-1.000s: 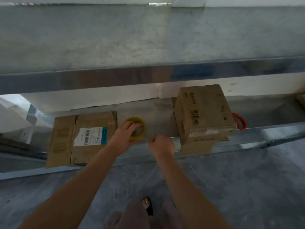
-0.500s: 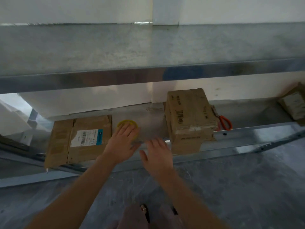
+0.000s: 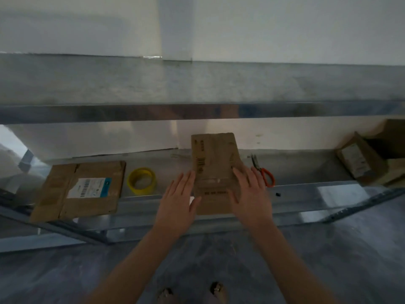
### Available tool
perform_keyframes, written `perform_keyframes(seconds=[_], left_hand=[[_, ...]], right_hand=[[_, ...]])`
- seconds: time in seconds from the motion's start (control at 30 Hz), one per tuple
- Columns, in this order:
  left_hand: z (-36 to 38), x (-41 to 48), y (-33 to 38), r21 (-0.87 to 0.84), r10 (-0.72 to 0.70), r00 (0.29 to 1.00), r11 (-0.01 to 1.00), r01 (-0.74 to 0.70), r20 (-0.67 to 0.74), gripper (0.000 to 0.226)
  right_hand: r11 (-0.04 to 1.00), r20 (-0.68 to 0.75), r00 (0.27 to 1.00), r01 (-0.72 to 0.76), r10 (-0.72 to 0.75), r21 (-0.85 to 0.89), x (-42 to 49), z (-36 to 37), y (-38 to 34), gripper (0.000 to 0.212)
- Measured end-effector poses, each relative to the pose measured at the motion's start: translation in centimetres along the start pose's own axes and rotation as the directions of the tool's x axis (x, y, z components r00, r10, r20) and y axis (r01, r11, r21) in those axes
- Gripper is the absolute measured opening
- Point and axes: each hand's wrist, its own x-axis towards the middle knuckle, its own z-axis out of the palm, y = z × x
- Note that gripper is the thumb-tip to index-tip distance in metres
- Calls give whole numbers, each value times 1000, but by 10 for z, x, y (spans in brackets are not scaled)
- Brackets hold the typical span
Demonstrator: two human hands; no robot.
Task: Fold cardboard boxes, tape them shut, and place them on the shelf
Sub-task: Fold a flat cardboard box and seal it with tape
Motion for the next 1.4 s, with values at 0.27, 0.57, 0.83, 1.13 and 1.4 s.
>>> perform_keyframes(seconds=[0.27, 0.57, 0.83, 1.13, 1.4], left_hand=[[22, 9, 37, -574, -309, 950, 769, 282, 53, 65], [4, 42, 40, -361, -368, 919, 884, 298, -140, 51], [13, 48, 41, -395, -338, 932, 880, 265, -128, 54], [17, 53, 48, -311, -358, 921, 902, 300, -153, 55], [-31, 69, 14, -322, -112, 968, 929, 183, 225, 47]], right_hand=[[771, 128, 979, -202, 156, 605, 9, 8, 30, 59], [886, 36, 997, -75, 66, 458, 32, 3, 33, 45], [885, 51, 990, -140, 131, 445, 29, 10, 23, 55], [932, -35, 988, -129, 150, 338, 25, 15, 9, 57], [868, 324, 945, -123, -47, 482, 51, -24, 47, 52]])
